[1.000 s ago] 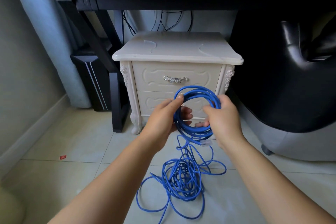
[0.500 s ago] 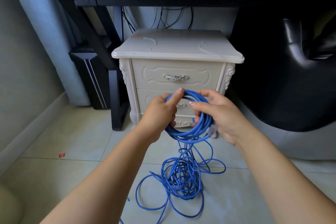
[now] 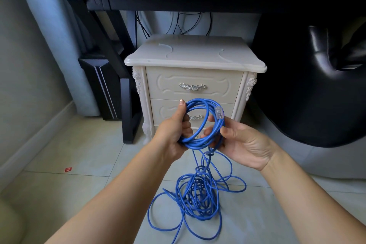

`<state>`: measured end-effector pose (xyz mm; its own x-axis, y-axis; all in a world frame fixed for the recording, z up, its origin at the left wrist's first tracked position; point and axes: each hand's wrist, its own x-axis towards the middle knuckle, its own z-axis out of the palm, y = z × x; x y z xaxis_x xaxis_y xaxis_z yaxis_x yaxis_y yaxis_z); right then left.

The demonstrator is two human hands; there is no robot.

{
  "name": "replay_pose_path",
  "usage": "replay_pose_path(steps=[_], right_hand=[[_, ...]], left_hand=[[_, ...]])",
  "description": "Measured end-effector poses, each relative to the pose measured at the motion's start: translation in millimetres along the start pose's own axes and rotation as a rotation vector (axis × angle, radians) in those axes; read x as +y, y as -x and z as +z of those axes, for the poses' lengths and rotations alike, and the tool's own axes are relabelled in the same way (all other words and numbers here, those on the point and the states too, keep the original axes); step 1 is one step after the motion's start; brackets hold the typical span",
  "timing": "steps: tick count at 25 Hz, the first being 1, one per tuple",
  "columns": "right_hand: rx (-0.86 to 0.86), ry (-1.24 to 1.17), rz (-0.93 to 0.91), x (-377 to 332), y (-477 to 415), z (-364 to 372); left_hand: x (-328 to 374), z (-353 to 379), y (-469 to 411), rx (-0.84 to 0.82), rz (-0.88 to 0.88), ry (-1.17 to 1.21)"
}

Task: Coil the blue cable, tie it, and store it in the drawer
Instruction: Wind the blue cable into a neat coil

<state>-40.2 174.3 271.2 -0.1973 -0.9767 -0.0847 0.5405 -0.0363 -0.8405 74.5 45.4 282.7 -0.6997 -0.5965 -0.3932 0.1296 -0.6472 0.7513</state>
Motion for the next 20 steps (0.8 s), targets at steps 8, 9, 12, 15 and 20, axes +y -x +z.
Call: replay_pose_path(steps=[8,9,12,15,20], right_hand=[[-0.087,-0.115,-0.076,3,-4,18],[-0.055,-0.096,-0.095,4,-4,20],[0.002,-0.123,-0.107,7,-5,23],[0.105,-0.159,-0.105,6,-6,29],[0.331,0.065,-0.111,3,-12,26]], left_hand=[[-1,3,3,0.097,0.067,-0.06],[-2,3,3,0.113,0.081,-0.099],[-5,6,6,0.099,0.112,-0.157],[-3,6,10,0.011,0.157,-0.174],[-1,4,13,-0.113,0.231,-0.253]])
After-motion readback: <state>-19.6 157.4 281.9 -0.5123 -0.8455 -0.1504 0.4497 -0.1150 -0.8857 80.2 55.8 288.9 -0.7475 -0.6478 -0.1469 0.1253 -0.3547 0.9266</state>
